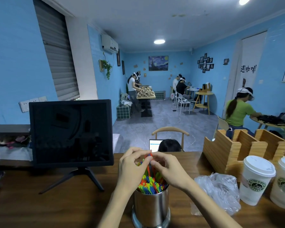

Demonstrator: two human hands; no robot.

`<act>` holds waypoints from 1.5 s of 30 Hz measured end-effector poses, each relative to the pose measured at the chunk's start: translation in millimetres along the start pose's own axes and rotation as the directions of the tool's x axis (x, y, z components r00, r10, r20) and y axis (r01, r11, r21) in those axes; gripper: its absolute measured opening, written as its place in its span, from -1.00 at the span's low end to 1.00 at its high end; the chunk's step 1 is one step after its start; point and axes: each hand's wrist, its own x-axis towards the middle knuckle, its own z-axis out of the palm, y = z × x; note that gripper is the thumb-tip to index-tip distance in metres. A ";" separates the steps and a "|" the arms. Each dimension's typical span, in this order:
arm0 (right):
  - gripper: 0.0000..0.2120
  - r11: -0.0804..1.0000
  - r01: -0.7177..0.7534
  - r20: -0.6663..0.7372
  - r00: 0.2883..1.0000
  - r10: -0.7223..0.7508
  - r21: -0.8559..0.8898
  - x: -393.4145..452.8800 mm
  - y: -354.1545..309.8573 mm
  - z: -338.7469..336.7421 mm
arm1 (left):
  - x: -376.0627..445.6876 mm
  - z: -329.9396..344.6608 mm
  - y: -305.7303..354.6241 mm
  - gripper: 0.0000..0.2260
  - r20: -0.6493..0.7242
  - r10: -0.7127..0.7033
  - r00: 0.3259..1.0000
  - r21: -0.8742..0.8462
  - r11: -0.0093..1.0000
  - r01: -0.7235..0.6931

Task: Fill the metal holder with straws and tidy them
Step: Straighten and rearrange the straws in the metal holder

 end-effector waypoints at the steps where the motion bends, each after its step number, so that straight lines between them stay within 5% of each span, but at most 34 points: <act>1: -0.77 1.000 -0.004 -0.019 1.000 0.004 -0.001 0.3 1.2 0.8 | -0.7 0.1 -0.4 -0.86 -0.008 0.002 1.000 0.003 1.000 -0.002; 5: -0.90 1.000 -0.020 -0.091 0.996 0.022 0.020 2.7 1.8 -0.2 | -2.4 -2.5 -0.2 -0.97 -0.053 -0.003 0.999 0.058 0.998 0.006; 8: -0.90 0.982 -0.004 -0.224 0.973 0.047 0.188 6.1 -8.0 -10.1 | 0.1 -6.6 -0.3 -0.85 -0.041 -0.038 0.998 0.096 0.994 0.042; 12: -0.70 0.912 0.117 -0.484 0.869 0.098 0.393 13.4 -28.4 -28.5 | 1.8 -6.0 4.2 -0.86 0.160 -0.122 0.980 0.136 0.986 0.101; 16: -0.71 0.869 0.180 -0.614 0.772 0.165 0.460 20.0 -41.6 -39.5 | -1.4 0.2 8.3 -0.80 0.284 -0.154 0.946 0.085 0.987 0.135; 20: -0.75 0.782 0.173 -0.613 0.727 0.309 0.599 19.2 -31.4 -42.0 | 0.7 -8.8 22.6 -0.72 0.287 -0.229 0.930 -0.276 0.910 0.309; 24: -0.82 0.616 -0.017 -0.324 0.838 0.438 0.787 8.0 -13.1 -43.6 | 10.7 -21.8 26.0 -0.88 -0.061 -0.243 0.968 -0.324 0.922 0.212; 29: -0.63 0.841 -0.233 -0.117 0.937 0.328 0.489 -9.6 0.9 -29.4 | 23.0 -32.5 30.4 -0.89 -0.380 -0.366 0.849 -0.533 0.837 0.122; 33: -0.80 0.931 -0.213 0.027 0.976 0.215 0.296 -11.0 -2.7 -26.7 | 23.7 -32.0 34.9 -0.88 -0.458 -0.200 0.866 -0.374 0.927 0.016; 36: -0.81 0.958 -0.202 0.140 0.974 0.176 0.202 -11.3 -7.1 -30.8 | 23.4 -29.2 38.7 -0.83 -0.463 -0.121 0.878 -0.314 0.949 -0.035; 41: -0.93 0.971 -0.171 0.027 0.985 0.168 0.168 -13.8 2.8 -44.8 | 20.5 -24.6 36.6 -0.81 -0.408 -0.050 0.911 -0.307 0.948 -0.085; 45: -0.84 0.981 -0.183 0.025 0.982 0.185 -0.057 -12.0 13.7 -52.7 | 17.1 -15.8 21.5 -0.87 -0.287 0.078 0.955 -0.142 0.982 -0.123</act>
